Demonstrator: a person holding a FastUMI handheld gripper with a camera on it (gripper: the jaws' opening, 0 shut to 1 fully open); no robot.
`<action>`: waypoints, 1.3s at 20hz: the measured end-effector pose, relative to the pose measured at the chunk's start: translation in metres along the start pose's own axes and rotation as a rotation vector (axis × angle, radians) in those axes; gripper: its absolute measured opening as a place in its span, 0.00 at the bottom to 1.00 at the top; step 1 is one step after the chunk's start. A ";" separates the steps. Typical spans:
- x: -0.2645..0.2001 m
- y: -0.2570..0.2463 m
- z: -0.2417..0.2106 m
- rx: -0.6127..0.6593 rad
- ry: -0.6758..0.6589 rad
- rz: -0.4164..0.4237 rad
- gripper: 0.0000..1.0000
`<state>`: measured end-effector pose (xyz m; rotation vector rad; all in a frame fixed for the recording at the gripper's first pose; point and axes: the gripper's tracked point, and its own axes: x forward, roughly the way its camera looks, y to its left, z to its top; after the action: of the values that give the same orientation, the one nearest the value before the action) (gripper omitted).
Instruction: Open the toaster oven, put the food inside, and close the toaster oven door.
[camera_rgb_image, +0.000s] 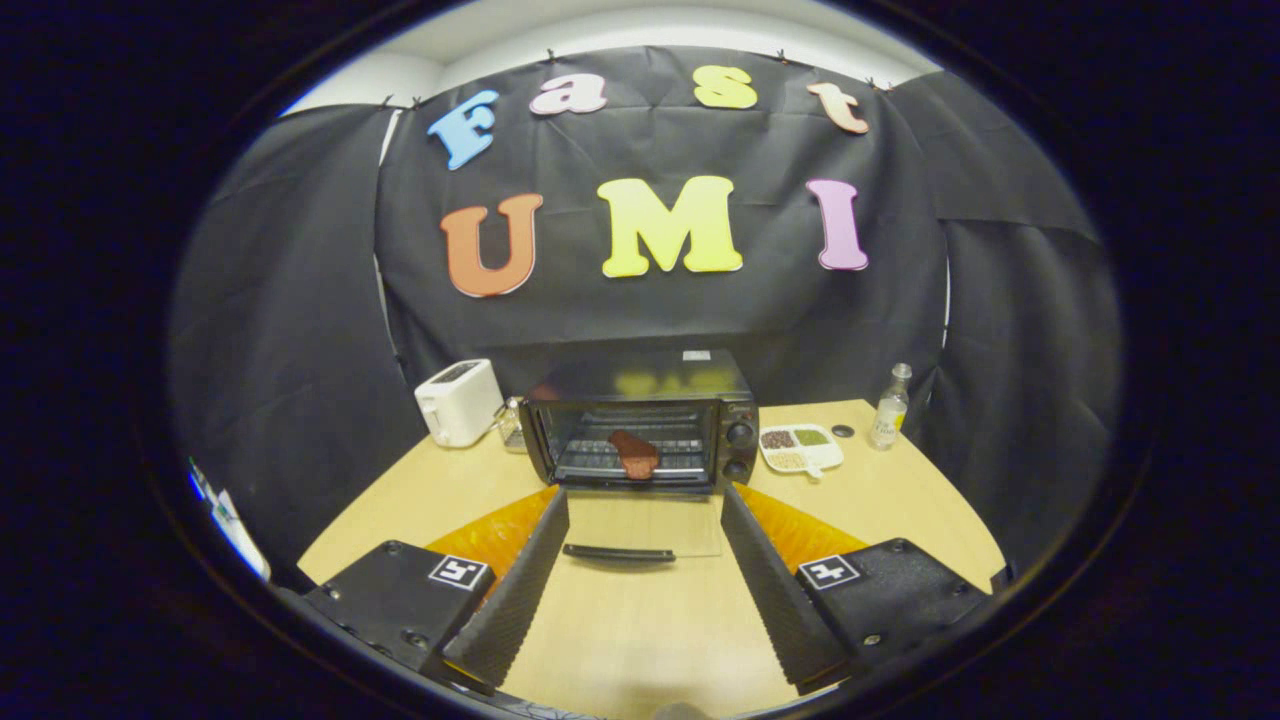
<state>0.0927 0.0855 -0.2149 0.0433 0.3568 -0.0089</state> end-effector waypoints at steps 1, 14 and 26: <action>-0.003 0.000 -0.010 -0.014 0.010 -0.002 0.98; 0.021 0.025 -0.152 0.006 0.256 0.017 0.98; 0.121 0.024 -0.184 0.037 0.377 0.020 0.98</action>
<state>0.1418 0.1175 -0.4288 0.0856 0.7334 0.0124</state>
